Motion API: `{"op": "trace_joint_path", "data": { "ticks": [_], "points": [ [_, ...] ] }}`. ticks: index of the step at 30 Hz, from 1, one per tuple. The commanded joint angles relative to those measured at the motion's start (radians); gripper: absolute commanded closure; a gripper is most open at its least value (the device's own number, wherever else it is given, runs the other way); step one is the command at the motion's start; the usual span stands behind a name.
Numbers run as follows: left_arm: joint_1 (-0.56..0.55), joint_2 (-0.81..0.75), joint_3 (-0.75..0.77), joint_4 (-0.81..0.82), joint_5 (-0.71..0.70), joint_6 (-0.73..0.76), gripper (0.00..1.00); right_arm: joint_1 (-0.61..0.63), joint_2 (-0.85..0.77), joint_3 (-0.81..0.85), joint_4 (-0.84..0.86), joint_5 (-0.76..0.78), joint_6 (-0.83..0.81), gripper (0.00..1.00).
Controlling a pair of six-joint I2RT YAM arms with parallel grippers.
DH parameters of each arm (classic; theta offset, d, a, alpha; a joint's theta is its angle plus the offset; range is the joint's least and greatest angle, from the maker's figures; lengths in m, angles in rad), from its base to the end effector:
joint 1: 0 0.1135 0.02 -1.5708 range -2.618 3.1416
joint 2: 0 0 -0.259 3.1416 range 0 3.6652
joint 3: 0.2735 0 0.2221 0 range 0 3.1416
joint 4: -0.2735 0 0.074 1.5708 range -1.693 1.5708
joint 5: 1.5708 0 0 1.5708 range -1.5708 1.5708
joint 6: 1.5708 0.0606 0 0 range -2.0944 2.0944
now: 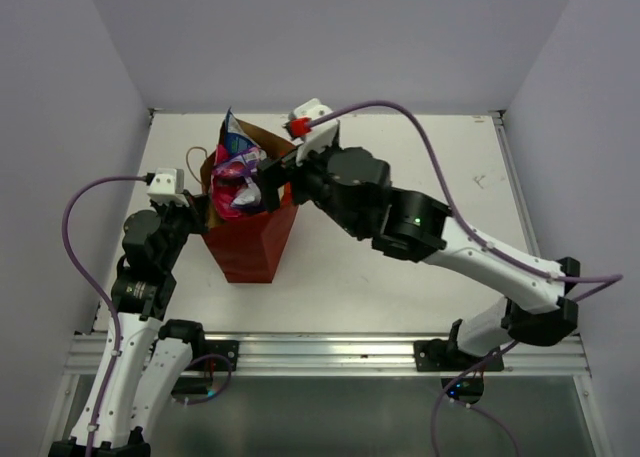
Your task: Place the snacks into the paper bag
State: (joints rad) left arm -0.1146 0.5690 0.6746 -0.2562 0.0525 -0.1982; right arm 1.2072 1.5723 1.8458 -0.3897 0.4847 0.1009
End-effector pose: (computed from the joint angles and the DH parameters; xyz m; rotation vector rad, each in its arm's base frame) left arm 0.1398 -0.0193 0.3151 -0.0332 1.7287 -0.2763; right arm 0.1462 0.3048 0.4732 -0.5635 1.6106 0.5755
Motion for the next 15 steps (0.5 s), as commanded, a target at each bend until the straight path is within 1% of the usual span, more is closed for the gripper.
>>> {"op": "trace_joint_path", "data": {
  "ticks": [1, 3, 7, 10, 11, 15],
  "points": [
    [-0.013, 0.0, 0.005, 0.041, 0.017, 0.009, 1.0, -0.009, -0.09, -0.132, -0.021, 0.124, 0.042, 0.01],
    [-0.013, 0.0, 0.003, 0.041, 0.02, 0.009, 1.0, -0.009, -0.1, -0.204, -0.026, 0.147, 0.075, 0.01],
    [-0.014, 0.0, 0.003, 0.04, 0.02, 0.009, 1.0, -0.011, -0.092, -0.273, -0.052, 0.207, 0.167, 0.01],
    [-0.016, -0.001, 0.003, 0.04, 0.018, 0.008, 1.0, -0.035, -0.069, -0.309, -0.04, 0.224, 0.226, 0.04],
    [-0.016, -0.004, 0.003, 0.04, 0.018, 0.008, 1.0, -0.043, -0.052, -0.315, -0.037, 0.226, 0.249, 0.08],
    [-0.019, -0.014, 0.002, 0.04, 0.01, 0.009, 1.0, -0.125, -0.015, -0.336, -0.009, 0.187, 0.302, 0.12]
  ]
}}
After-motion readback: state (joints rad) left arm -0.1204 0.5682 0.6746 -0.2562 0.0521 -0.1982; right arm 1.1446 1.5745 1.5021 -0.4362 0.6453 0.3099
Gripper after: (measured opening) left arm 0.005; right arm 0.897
